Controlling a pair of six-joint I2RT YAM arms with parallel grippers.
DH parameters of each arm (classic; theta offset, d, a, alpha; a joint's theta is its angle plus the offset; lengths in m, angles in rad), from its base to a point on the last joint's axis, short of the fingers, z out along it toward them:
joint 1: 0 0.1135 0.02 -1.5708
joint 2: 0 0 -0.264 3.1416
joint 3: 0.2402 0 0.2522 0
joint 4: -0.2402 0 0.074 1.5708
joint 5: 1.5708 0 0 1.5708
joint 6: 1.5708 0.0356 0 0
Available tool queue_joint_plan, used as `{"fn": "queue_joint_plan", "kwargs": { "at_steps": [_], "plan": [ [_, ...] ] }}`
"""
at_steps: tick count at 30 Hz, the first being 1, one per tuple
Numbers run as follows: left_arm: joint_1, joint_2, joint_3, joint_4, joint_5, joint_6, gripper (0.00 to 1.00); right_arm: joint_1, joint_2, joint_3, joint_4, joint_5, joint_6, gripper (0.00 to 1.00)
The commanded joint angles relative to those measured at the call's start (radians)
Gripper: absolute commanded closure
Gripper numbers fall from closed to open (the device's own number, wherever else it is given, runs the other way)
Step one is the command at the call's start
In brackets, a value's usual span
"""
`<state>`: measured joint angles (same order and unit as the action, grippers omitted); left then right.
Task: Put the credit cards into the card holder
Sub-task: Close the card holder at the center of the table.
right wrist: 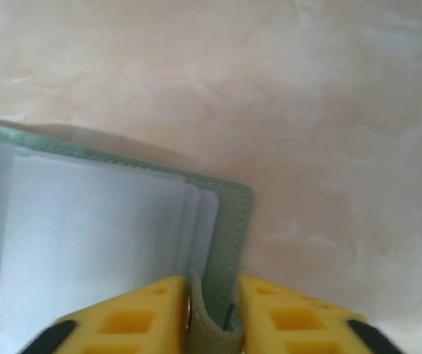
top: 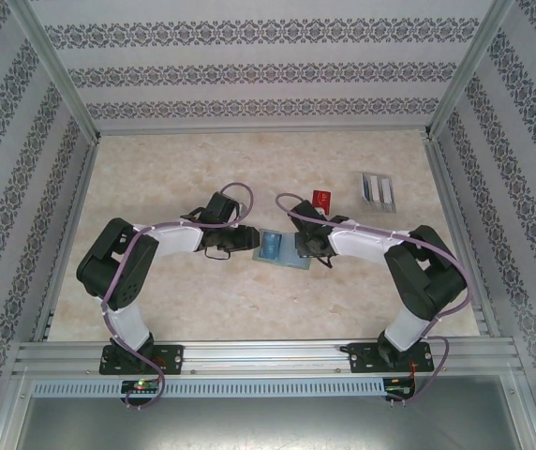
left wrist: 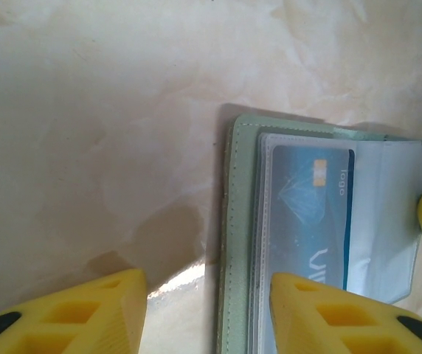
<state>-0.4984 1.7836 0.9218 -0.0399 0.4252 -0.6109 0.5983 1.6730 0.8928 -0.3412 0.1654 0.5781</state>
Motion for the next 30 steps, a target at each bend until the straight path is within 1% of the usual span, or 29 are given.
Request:
{"fn": "queue_joint_plan", "kwargs": {
  "at_steps": [1, 3, 5, 8, 12, 15, 18, 20, 22, 28, 30],
  "plan": [
    [-0.052, 0.049, -0.001, -0.039, 0.075, -0.025, 0.53, -0.037, -0.029, -0.064, 0.096, -0.149, 0.000, 0.81],
    [-0.052, 0.044, 0.000, -0.037, 0.085, -0.034, 0.53, -0.037, -0.033, -0.084, 0.155, -0.220, -0.002, 0.84],
    [-0.050, 0.039, 0.007, -0.041, 0.118, -0.041, 0.54, -0.035, -0.027, -0.096, 0.218, -0.286, 0.011, 0.84],
    [-0.042, 0.004, 0.010, -0.056, 0.148, -0.041, 0.61, -0.032, -0.001, -0.110, 0.343, -0.396, 0.054, 0.85],
    [-0.037, -0.060, 0.009, -0.095, 0.132, -0.036, 0.70, -0.020, 0.068, -0.099, 0.511, -0.518, 0.124, 0.85],
    [-0.037, -0.114, -0.018, -0.078, 0.127, -0.057, 0.75, -0.019, 0.122, -0.090, 0.614, -0.582, 0.176, 0.85],
    [-0.037, -0.183, -0.044, -0.060, 0.092, -0.073, 0.75, -0.017, 0.156, -0.077, 0.649, -0.603, 0.194, 0.83],
    [-0.037, -0.217, -0.052, -0.057, 0.064, -0.072, 0.75, -0.017, 0.163, -0.076, 0.656, -0.599, 0.195, 0.80],
    [-0.038, -0.229, -0.054, -0.044, 0.065, -0.069, 0.74, -0.019, 0.170, -0.077, 0.663, -0.609, 0.189, 0.77],
    [-0.046, -0.124, -0.028, 0.000, 0.101, -0.072, 0.74, -0.042, 0.191, -0.109, 0.714, -0.634, 0.200, 0.70],
    [-0.052, -0.082, -0.006, -0.010, 0.094, -0.065, 0.74, -0.054, 0.179, -0.132, 0.735, -0.639, 0.205, 0.67]
  ]
}}
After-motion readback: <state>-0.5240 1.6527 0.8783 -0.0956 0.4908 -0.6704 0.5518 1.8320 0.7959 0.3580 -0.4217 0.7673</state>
